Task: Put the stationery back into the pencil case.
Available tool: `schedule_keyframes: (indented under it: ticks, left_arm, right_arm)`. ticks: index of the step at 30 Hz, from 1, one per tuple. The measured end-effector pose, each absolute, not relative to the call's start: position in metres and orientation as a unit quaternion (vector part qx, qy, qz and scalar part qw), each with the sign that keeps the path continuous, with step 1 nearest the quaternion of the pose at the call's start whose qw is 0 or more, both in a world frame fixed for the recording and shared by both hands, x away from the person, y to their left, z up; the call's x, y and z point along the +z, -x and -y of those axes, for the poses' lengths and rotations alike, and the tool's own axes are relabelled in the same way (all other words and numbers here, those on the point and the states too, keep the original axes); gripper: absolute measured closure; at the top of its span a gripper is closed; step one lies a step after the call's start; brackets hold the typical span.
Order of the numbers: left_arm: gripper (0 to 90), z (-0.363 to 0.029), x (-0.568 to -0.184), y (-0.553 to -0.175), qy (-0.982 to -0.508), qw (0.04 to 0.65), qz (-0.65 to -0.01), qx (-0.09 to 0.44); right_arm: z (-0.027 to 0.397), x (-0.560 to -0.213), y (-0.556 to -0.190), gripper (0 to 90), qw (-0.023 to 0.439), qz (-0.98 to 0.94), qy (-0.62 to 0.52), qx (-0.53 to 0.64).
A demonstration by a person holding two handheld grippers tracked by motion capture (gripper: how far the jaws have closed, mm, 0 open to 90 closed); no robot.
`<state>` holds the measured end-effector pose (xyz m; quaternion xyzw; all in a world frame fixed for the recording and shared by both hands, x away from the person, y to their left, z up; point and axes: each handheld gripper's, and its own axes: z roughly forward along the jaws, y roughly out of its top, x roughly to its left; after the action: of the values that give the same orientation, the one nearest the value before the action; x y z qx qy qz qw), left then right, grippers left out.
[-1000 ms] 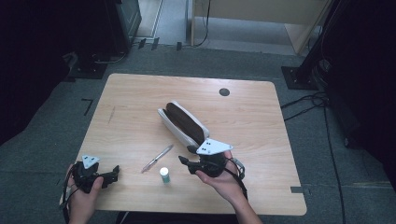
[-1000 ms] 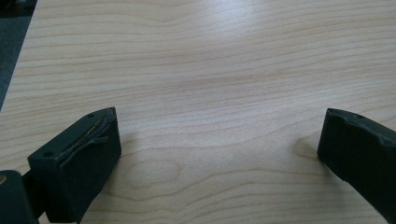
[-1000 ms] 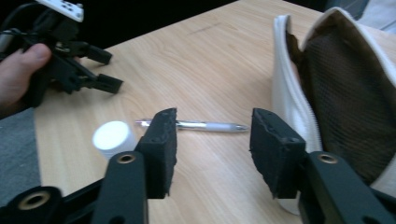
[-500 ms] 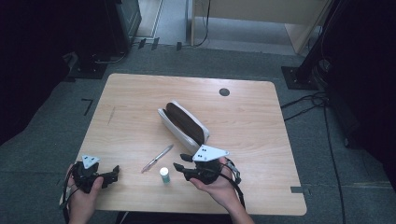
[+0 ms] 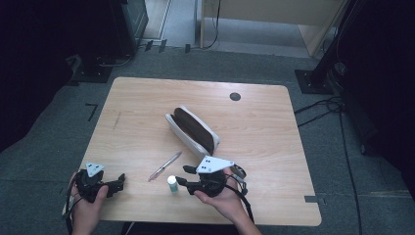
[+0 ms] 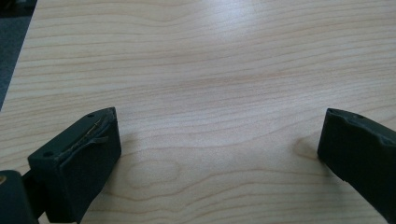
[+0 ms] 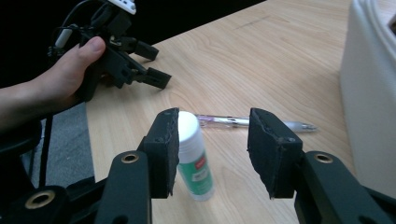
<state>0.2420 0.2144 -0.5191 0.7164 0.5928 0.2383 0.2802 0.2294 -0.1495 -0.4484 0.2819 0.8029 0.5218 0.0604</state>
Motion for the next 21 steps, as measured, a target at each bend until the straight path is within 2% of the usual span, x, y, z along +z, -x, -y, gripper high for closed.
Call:
schedule_keyframes:
  ticks: [9, 21]
  left_arm:
    - [0.0, -0.214, -0.519, -0.242, -0.717, 0.28, -0.593, 0.238]
    - [0.0, -0.214, -0.519, -0.242, -0.716, 0.28, -0.593, 0.238]
  right_arm:
    - [0.137, -0.451, -0.225, 53.9, 0.05, -0.808, -0.27, 0.521]
    - [0.124, -0.463, -0.223, 56.2, 0.063, -0.818, -0.271, 0.504]
